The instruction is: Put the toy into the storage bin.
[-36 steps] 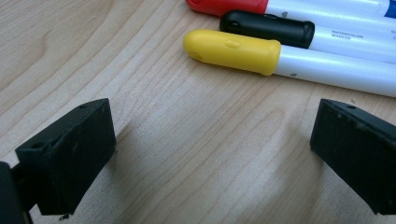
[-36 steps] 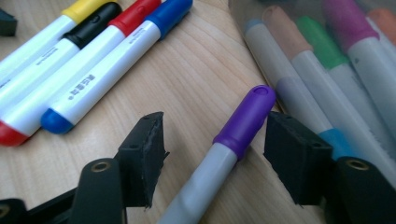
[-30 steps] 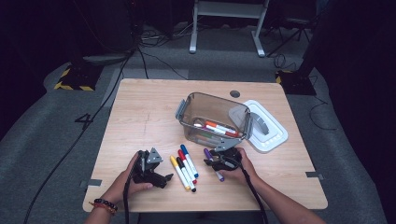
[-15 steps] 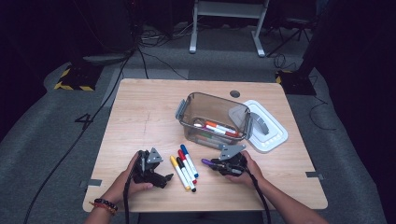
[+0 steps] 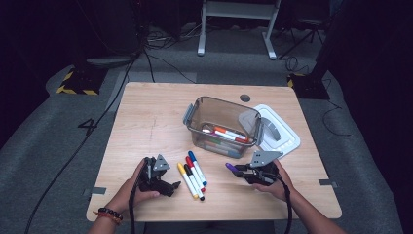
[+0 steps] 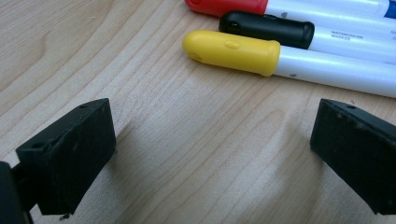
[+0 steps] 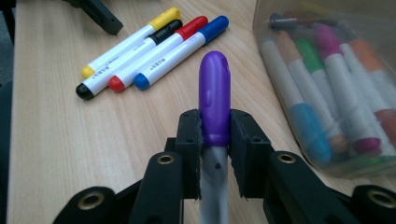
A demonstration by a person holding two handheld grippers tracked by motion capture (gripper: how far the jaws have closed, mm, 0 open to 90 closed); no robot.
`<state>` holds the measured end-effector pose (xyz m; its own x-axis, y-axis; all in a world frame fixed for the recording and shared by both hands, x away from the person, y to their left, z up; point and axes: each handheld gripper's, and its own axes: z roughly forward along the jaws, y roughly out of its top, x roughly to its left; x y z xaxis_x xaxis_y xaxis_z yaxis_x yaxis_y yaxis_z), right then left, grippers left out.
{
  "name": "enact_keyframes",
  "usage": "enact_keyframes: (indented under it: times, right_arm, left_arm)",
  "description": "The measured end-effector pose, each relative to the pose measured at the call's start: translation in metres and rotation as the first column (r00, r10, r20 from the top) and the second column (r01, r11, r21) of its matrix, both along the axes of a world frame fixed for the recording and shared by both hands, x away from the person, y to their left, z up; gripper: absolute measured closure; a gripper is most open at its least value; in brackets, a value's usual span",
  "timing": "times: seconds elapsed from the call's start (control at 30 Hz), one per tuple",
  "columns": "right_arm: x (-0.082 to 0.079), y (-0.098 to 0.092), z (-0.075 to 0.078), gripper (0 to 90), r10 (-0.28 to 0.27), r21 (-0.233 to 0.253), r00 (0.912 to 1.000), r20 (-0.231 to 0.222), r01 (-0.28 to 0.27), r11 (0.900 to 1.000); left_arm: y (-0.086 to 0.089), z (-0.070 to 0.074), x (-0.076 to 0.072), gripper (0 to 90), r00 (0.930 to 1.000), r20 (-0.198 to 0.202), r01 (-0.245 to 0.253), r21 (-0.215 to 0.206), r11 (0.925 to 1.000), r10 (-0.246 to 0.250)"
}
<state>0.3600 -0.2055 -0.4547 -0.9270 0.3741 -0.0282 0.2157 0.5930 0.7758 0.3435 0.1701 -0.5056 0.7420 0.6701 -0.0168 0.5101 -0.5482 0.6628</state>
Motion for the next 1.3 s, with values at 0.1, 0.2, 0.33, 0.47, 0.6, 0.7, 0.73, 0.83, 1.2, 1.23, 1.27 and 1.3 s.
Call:
enact_keyframes:
  times: [0.1, 0.2, 0.33, 0.47, 0.6, 0.7, 0.73, 0.83, 1.2, 1.23, 1.27, 1.3]
  right_arm:
    - [-0.003, -0.008, 0.009, 74.6, 0.003, 0.021, 1.0, 0.009, -0.003, 1.0]
    - [-0.007, -0.016, 0.023, 74.7, 0.002, 0.05, 0.9998, 0.022, -0.003, 0.999]
    - [-0.012, -0.024, 0.04, 74.7, -0.011, 0.065, 0.9989, 0.046, 0.008, 0.998]
    - [-0.016, -0.032, 0.056, 74.7, -0.029, 0.081, 0.9971, 0.071, 0.023, 0.996]
    - [-0.016, -0.039, 0.071, 74.6, -0.055, 0.101, 0.9938, 0.097, 0.045, 0.994]
    - [-0.014, -0.046, 0.082, 74.7, -0.073, 0.114, 0.9909, 0.113, 0.06, 0.992]
    - [-0.013, -0.048, 0.086, 74.6, -0.082, 0.115, 0.9893, 0.121, 0.068, 0.991]
    - [-0.01, -0.052, 0.099, 74.7, -0.092, 0.116, 0.9863, 0.137, 0.076, 0.99]
    - [0.019, -0.048, 0.144, 74.7, -0.112, 0.092, 0.9744, 0.195, 0.096, 0.991]
    - [0.023, -0.046, 0.148, 74.6, -0.113, 0.091, 0.974, 0.196, 0.097, 0.991]
    - [0.026, -0.044, 0.15, 74.6, -0.109, 0.091, 0.975, 0.194, 0.092, 0.992]
    - [0.03, -0.042, 0.152, 74.7, -0.106, 0.09, 0.9764, 0.188, 0.09, 0.992]
  left_arm:
    - [0.0, 0.0, 0.0, 0.4, 1.0, 0.0, 0.0, 0.0, 1.0, 0.0]
    - [0.0, 0.0, 0.0, 0.4, 1.0, 0.001, 0.001, 0.0, 1.0, -0.001]
    - [0.0, 0.0, 0.0, 0.4, 1.0, 0.0, 0.0, -0.001, 1.0, 0.0]
    - [0.0, 0.0, 0.0, 0.4, 1.0, 0.0, 0.001, 0.0, 1.0, -0.001]
    - [0.0, 0.0, 0.0, 0.4, 1.0, 0.0, 0.0, 0.0, 1.0, 0.0]
    - [0.0, 0.0, 0.0, 0.4, 1.0, 0.0, 0.0, 0.0, 1.0, 0.0]
    - [0.0, 0.0, 0.0, 0.4, 1.0, -0.001, 0.0, 0.0, 1.0, 0.0]
    - [0.0, 0.0, 0.0, 0.4, 1.0, -0.001, 0.0, 0.0, 1.0, 0.0]
    - [0.0, 0.0, 0.0, 0.4, 1.0, 0.0, 0.001, 0.0, 1.0, -0.001]
    - [0.0, 0.0, 0.0, 0.4, 1.0, -0.001, 0.0, 0.0, 1.0, 0.0]
    - [0.0, 0.0, 0.0, 0.4, 1.0, -0.001, 0.001, 0.0, 1.0, -0.001]
    - [0.0, 0.0, 0.0, 0.4, 1.0, -0.001, 0.0, 0.0, 1.0, 0.0]
